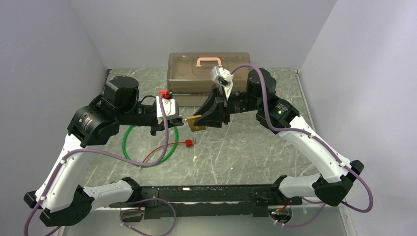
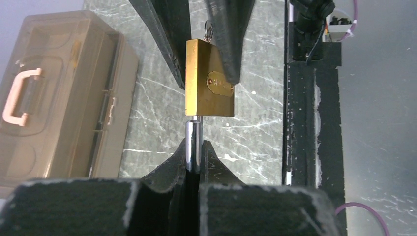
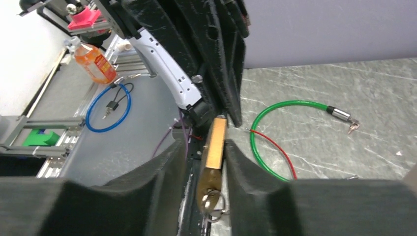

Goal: Unlock with the key
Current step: Place the lock at the center of the board.

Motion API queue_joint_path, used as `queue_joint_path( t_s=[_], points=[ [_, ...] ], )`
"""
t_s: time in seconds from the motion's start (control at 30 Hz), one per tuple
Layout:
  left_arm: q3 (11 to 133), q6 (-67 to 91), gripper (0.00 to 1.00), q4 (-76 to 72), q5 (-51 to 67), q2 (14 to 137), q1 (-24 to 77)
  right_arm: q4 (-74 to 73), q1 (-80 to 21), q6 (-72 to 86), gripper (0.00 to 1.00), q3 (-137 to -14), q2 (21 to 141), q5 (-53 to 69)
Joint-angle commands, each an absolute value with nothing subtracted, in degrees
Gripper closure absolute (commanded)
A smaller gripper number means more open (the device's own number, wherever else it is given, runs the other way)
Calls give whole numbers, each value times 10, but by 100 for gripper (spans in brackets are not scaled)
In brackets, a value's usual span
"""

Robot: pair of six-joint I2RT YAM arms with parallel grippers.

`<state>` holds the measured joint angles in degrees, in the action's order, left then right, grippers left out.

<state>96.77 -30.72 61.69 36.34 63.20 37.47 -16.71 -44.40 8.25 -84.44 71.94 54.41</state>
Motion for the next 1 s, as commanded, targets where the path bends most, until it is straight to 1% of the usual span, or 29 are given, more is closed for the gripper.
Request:
queue_joint_path(
  t_s=[0.0,0.07,0.13,0.23,0.27,0.3,0.33,0.37,0.4,0.43,0.6,0.67,0.77,0.97],
  points=[
    [971,-283,100,546,389,624,364,-171,-457,65,71,-856,729,552],
    [967,-275,100,541,400,626,354,-177,-457,64,80,-851,731,544],
    [956,-264,100,537,416,629,343,-176,-457,64,86,-840,727,542],
    [921,-245,100,521,432,637,333,-169,-456,73,100,-821,724,551],
    [904,-235,96,508,436,641,330,-173,-456,72,100,-815,724,555],
    [888,-227,86,499,441,644,328,-178,-456,71,100,-808,724,555],
    [874,-219,81,493,448,650,325,-186,-455,70,100,-799,726,553],
    [864,-212,74,488,453,661,323,-195,-455,68,100,-789,727,548],
    [854,-202,60,484,457,672,323,-202,-453,67,100,-775,728,540],
    [848,-194,49,484,461,684,323,-208,-448,70,100,-759,728,533],
    [831,-211,21,507,455,746,322,-124,-417,131,100,-625,708,527],
    [821,-224,15,511,444,759,319,-95,-408,147,100,-577,699,522],
    [801,-226,1,504,439,763,312,-80,-399,154,100,-529,701,523],
    [779,-263,1,536,436,757,303,-43,-385,153,100,-475,722,483]
  ],
)
